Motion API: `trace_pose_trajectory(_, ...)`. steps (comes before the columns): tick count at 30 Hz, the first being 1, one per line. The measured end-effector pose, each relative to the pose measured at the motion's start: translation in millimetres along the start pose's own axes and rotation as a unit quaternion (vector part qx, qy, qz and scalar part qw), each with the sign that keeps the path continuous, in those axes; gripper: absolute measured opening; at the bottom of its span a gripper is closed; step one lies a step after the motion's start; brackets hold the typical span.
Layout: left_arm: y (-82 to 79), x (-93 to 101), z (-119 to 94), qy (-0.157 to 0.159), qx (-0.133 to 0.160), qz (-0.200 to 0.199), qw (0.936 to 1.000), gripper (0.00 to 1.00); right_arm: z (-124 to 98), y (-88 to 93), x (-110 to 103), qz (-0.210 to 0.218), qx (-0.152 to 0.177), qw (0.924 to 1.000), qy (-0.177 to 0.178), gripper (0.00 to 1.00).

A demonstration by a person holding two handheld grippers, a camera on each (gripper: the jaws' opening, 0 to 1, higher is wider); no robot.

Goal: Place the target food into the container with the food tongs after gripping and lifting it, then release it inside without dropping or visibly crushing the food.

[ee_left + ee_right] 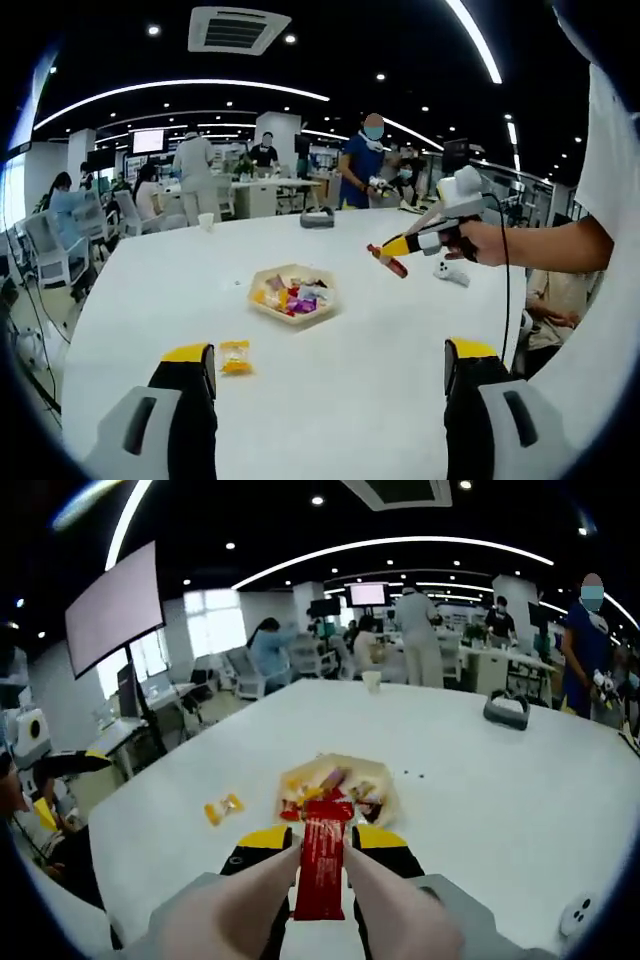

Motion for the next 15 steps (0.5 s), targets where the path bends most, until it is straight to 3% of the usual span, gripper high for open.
trace_pose_trajectory(7, 10.0, -2.3, -1.3, -0.006, -0.013, -0.006, 0.9999, 0.95, 18.8, -24.7, 1.4, -0.042, -0.005, 0.9991, -0.005, 0.23)
trace_pose_trajectory(15, 16.6, -7.2, -9.4, -0.019, -0.013, -0.019, 0.9995, 0.95, 38.7, -38.2, 3.6, -0.04, -0.011, 0.999, -0.019, 0.23)
Point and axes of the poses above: the point that each gripper's makers call its tool centre point, and the gripper's own axes: z roughly forward along the fingers, x roughly to its right, y roughly out of its underside, the point moved 4 cm from there along -z, roughly backward along the fingers, and after that the axes turned 13 degrees about -x, right-handed, at the moved point
